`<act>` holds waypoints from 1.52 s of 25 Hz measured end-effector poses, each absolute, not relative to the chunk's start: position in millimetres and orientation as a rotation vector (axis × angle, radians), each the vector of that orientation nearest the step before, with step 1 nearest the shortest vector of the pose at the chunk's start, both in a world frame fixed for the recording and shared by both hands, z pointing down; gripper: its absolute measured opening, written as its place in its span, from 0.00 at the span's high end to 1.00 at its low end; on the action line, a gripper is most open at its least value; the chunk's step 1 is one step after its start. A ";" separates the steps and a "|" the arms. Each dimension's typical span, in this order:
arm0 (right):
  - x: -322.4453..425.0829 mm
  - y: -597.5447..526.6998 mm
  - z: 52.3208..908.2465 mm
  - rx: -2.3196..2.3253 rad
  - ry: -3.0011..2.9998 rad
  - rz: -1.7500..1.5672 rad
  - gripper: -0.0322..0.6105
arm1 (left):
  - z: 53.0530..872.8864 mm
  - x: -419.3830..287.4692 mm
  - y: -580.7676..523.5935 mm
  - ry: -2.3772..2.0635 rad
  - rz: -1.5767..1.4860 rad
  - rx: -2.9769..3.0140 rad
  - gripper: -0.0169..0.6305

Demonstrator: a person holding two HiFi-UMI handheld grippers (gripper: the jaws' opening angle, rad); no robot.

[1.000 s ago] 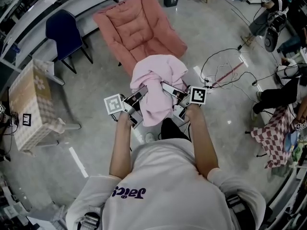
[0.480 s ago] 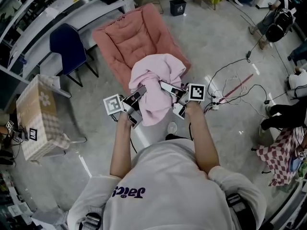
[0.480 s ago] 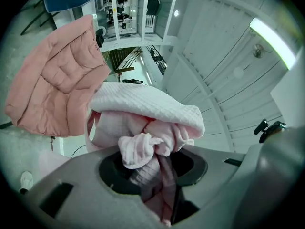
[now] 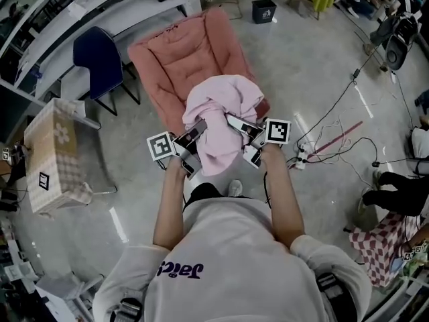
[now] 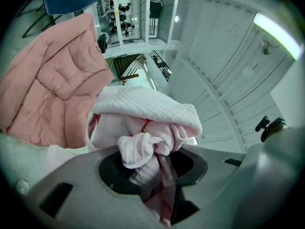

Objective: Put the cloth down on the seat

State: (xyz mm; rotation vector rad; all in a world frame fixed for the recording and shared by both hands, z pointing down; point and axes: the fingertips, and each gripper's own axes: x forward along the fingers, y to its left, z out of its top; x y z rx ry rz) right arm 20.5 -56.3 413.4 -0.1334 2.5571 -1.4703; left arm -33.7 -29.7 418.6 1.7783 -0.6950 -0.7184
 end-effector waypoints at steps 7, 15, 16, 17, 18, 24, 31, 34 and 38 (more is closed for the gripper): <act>15.1 -71.9 444.4 -0.143 2.549 -1.512 0.60 | 451.9 -41.3 -43.5 -0.814 -0.720 1.727 0.73; -4.3 -139.9 484.5 -0.249 2.447 -1.665 0.60 | 484.7 -62.4 -114.5 -0.785 -0.687 1.675 0.73; -6.6 -149.4 490.7 -0.268 2.417 -1.705 0.60 | 489.0 -65.1 -125.2 -0.784 -0.677 1.668 0.73; -8.9 -159.0 496.4 -0.285 2.397 -1.730 0.59 | 493.6 -67.6 -135.7 -0.783 -0.668 1.660 0.73; -11.1 -168.8 501.9 -0.300 2.384 -1.746 0.59 | 498.7 -70.2 -146.0 -0.782 -0.659 1.651 0.73; -31.2 -226.4 537.5 -0.384 2.398 -1.764 0.59 | 538.2 -91.4 -203.4 -0.777 -0.628 1.597 0.73; -76.9 -287.6 598.2 -0.490 2.453 -1.773 0.58 | 595.4 -141.8 -265.8 -0.788 -0.524 1.591 0.73; -94.4 -309.6 620.9 -0.538 2.446 -1.768 0.58 | 618.9 -160.8 -289.0 -0.802 -0.479 1.599 0.73; -104.4 -333.9 661.0 -0.596 2.443 -1.787 0.58 | 656.2 -171.4 -315.3 -0.835 -0.411 1.602 0.73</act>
